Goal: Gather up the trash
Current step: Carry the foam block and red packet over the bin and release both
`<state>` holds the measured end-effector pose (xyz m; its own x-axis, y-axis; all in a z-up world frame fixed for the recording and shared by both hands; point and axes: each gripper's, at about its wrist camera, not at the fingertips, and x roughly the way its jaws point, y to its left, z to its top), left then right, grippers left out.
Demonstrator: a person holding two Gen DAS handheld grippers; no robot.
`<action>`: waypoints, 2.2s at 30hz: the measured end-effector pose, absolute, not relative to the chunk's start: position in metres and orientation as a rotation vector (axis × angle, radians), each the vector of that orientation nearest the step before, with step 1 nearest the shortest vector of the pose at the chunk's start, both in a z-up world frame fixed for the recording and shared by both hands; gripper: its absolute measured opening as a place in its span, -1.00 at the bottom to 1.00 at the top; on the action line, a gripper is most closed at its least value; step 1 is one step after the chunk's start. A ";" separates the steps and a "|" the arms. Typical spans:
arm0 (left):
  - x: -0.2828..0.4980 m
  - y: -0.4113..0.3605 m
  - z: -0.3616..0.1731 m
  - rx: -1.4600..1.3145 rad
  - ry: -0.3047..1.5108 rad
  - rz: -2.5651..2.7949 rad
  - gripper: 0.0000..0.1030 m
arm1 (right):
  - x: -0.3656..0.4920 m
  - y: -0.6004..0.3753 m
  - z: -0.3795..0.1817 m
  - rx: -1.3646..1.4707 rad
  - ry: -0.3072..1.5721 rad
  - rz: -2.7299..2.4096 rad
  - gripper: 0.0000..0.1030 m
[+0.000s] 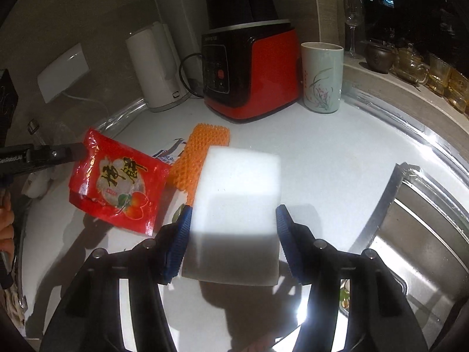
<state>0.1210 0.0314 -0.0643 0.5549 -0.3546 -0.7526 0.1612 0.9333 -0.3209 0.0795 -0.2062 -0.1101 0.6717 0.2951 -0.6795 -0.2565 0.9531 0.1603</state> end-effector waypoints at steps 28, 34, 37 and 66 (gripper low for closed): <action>-0.055 0.060 -0.042 -0.111 0.890 -0.403 -0.94 | -0.197 -0.094 -0.219 -0.034 1.021 0.467 0.15; -0.082 0.067 -0.043 -0.109 0.893 -0.417 -0.94 | -0.207 -0.081 -0.268 -0.052 1.090 0.426 0.24; -0.092 0.067 -0.043 -0.096 0.891 -0.421 -0.94 | -0.206 -0.078 -0.277 -0.059 1.119 0.394 0.58; -0.212 0.019 -0.085 0.093 0.949 -0.613 -0.94 | -0.249 -0.125 -0.176 -0.079 0.890 0.264 0.78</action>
